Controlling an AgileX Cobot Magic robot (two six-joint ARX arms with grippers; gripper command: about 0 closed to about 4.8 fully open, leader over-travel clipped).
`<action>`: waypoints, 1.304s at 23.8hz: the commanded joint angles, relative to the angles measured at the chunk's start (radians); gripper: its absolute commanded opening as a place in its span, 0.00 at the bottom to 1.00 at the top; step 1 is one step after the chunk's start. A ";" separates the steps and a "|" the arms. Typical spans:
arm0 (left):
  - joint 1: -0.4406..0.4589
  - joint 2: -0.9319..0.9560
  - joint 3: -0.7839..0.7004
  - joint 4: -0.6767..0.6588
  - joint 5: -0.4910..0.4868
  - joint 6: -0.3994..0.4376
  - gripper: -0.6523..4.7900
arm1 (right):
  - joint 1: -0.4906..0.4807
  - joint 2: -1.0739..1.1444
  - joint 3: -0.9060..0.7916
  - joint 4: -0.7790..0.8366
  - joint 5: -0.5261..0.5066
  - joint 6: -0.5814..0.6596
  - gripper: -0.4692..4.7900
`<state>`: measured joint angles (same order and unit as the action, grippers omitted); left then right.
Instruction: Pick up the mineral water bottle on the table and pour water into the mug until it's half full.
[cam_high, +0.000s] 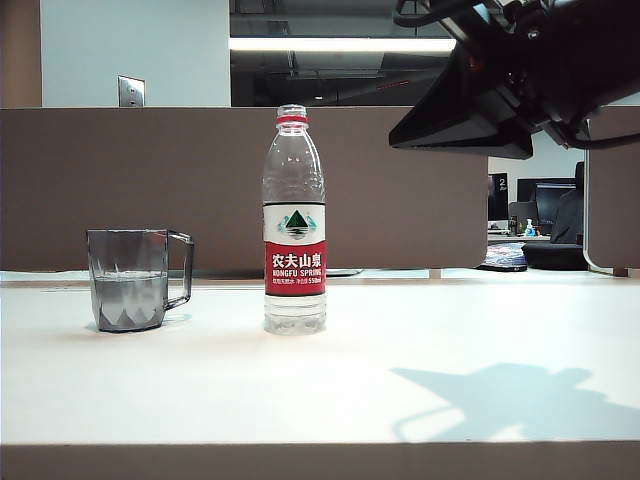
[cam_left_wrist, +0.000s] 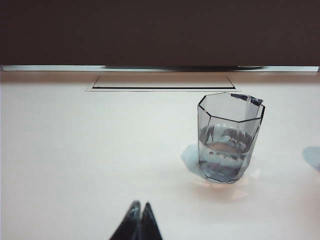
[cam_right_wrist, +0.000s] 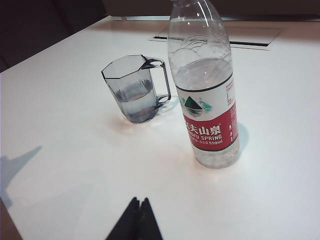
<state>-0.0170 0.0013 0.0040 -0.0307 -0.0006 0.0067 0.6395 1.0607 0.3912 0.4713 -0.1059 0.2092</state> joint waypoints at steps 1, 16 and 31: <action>0.001 0.000 0.003 0.009 0.002 0.000 0.11 | 0.000 -0.002 0.004 0.018 -0.001 0.000 0.08; 0.001 0.000 0.003 0.009 0.004 0.000 0.11 | -0.146 -0.441 -0.024 -0.362 0.013 -0.241 0.08; 0.002 0.000 0.003 0.010 0.005 0.000 0.11 | -0.605 -0.999 -0.383 -0.311 -0.015 -0.149 0.08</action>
<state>-0.0170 0.0013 0.0040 -0.0307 -0.0002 0.0067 0.0429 0.0765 0.0097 0.1406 -0.1173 0.0563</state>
